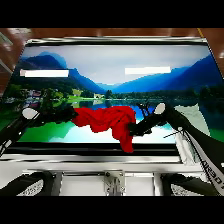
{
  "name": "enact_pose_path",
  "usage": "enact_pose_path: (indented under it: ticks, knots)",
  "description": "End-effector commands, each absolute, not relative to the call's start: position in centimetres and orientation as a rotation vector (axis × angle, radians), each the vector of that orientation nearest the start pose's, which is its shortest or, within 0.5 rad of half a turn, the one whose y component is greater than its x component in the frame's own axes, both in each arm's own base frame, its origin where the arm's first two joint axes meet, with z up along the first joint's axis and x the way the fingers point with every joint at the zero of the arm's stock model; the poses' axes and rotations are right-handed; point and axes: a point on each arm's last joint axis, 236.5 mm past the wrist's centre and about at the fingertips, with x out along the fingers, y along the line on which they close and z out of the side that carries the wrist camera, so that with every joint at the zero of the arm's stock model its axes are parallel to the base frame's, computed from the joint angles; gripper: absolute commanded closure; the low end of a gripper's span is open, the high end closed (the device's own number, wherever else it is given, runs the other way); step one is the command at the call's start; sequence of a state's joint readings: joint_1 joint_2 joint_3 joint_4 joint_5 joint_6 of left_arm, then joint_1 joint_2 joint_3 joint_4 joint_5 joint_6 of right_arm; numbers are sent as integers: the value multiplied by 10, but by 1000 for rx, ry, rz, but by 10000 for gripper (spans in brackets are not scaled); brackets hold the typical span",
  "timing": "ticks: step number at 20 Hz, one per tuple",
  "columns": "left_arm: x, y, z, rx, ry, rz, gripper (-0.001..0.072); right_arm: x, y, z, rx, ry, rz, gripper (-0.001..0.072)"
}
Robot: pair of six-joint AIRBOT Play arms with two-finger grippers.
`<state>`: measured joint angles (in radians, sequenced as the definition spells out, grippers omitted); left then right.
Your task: Fold the shirts.
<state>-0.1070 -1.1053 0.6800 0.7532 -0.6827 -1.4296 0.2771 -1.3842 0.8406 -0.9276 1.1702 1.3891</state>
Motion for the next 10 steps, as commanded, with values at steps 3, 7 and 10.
enact_pose_path:
  ticks: [3, 7, 10]
  knots:
    - [376, -131, 103, -424, 743, -361, 658, 273, 156, -2, -49, 1523, 554, 651]
    - [366, -118, 257, -293, 383, -394, 657, 321, 96, 138, -291, 1076, 354, 651]
    - [331, -111, 365, -256, 138, -420, 657, 320, 71, 246, -253, 740, 231, 651]
